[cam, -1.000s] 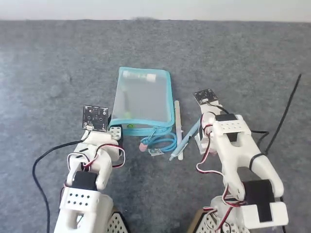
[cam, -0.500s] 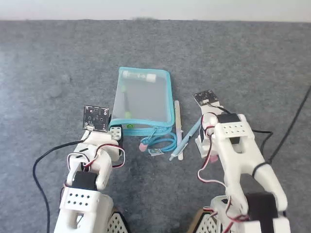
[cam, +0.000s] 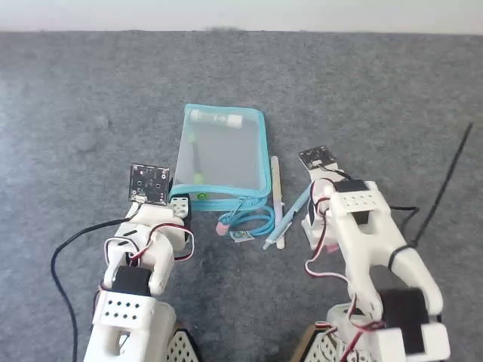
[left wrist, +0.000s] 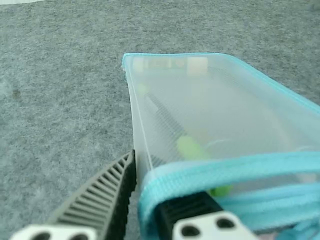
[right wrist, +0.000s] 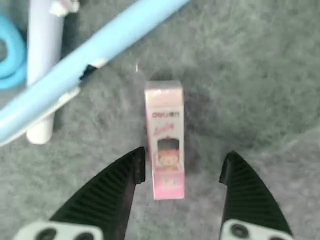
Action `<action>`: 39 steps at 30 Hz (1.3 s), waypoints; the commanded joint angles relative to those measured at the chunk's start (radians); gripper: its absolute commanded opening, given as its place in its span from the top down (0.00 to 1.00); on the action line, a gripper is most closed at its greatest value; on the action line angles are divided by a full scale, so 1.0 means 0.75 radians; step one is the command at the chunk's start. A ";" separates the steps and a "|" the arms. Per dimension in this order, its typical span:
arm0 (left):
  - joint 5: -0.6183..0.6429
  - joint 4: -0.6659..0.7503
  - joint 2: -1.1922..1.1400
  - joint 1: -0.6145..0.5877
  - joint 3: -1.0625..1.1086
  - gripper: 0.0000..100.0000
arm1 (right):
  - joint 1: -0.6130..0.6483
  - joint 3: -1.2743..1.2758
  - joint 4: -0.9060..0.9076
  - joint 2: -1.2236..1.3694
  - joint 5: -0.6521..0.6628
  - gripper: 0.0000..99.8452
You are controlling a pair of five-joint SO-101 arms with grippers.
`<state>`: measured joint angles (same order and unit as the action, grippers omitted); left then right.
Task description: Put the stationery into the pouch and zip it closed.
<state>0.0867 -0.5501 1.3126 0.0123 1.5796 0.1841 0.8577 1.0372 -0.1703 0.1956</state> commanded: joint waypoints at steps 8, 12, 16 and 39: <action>-0.014 -0.002 0.027 -0.002 -0.026 0.99 | -0.003 -0.027 -0.007 0.009 0.063 0.99; -0.014 -0.002 0.027 -0.002 -0.026 0.99 | -0.005 -0.151 0.163 0.009 0.100 0.99; -0.014 -0.002 0.027 -0.002 -0.026 0.99 | -0.005 -0.299 0.351 -0.073 0.133 0.99; -0.006 0.041 0.018 0.180 -0.030 0.99 | 0.678 -0.822 0.985 -0.386 0.170 0.99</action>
<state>0.0867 -0.5501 1.3126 0.1366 1.5796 0.6674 0.3330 1.7492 -0.5508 0.3399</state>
